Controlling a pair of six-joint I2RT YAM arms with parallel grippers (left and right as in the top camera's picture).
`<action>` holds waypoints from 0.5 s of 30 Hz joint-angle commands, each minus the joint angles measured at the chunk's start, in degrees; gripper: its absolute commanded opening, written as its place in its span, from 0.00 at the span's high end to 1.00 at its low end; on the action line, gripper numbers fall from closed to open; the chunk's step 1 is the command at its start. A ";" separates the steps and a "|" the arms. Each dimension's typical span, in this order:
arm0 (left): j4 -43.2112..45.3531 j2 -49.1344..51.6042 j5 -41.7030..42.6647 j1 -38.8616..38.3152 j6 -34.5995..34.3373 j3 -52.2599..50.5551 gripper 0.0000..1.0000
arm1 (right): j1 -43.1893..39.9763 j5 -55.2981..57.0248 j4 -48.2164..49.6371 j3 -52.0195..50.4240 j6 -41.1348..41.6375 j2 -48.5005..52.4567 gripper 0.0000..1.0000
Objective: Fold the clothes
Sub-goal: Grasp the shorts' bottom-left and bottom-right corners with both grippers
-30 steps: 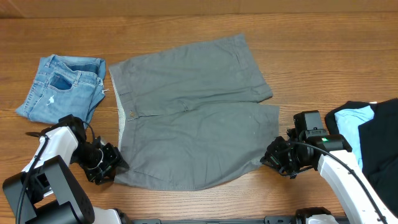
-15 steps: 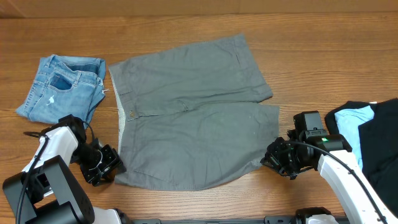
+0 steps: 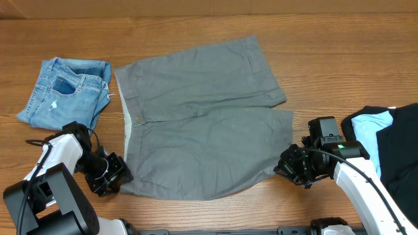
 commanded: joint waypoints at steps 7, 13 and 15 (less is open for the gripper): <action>-12.11 -6.36 2.86 -0.04 5.81 12.13 0.47 | -0.15 -0.13 -0.04 1.27 0.24 -0.48 0.96; -16.83 -16.22 -2.12 -0.42 5.84 16.52 0.34 | -0.15 -0.17 -0.07 1.27 0.24 -0.48 0.96; -18.01 -18.27 -2.08 -0.42 4.20 16.31 0.19 | -0.15 -0.31 -0.04 1.27 0.24 -0.48 0.96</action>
